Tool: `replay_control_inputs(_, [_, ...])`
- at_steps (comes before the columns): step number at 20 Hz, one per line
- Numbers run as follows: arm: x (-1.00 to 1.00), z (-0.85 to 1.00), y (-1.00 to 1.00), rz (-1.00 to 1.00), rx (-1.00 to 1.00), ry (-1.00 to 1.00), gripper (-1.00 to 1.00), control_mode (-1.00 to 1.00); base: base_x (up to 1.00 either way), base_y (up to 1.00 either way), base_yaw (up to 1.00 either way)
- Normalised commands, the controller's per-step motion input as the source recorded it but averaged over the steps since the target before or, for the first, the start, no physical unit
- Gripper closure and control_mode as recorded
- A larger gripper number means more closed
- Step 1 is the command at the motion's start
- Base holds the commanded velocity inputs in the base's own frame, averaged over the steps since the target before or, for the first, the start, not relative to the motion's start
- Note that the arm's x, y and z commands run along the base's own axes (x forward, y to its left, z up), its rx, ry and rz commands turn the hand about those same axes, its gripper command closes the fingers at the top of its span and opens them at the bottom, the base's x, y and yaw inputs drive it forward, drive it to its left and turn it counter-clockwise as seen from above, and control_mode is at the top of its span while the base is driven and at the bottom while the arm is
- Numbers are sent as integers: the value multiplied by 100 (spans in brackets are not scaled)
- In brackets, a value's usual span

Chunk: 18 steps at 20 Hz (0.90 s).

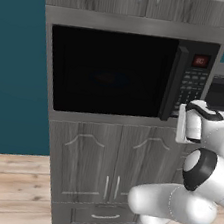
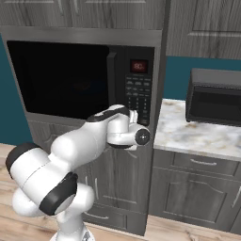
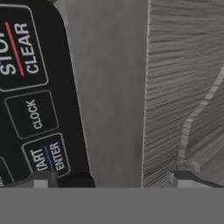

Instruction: Transport the steak from the fridge to the microwave and turn on the microwave.

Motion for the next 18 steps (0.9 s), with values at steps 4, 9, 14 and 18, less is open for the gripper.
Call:
replay_control_inputs(4, [15,-4,-4,0,0,0,-100,-100,0,0,0])
replay_control_inputs(9, [20,-20,0,0,0,0,-100,-100,0,0,0])
replay_control_inputs(14, [27,-20,0,0,0,0,-100,-100,0,0,0])
replay_control_inputs(18, [33,-19,0,0,1,0,-100,-100,0,0,0])
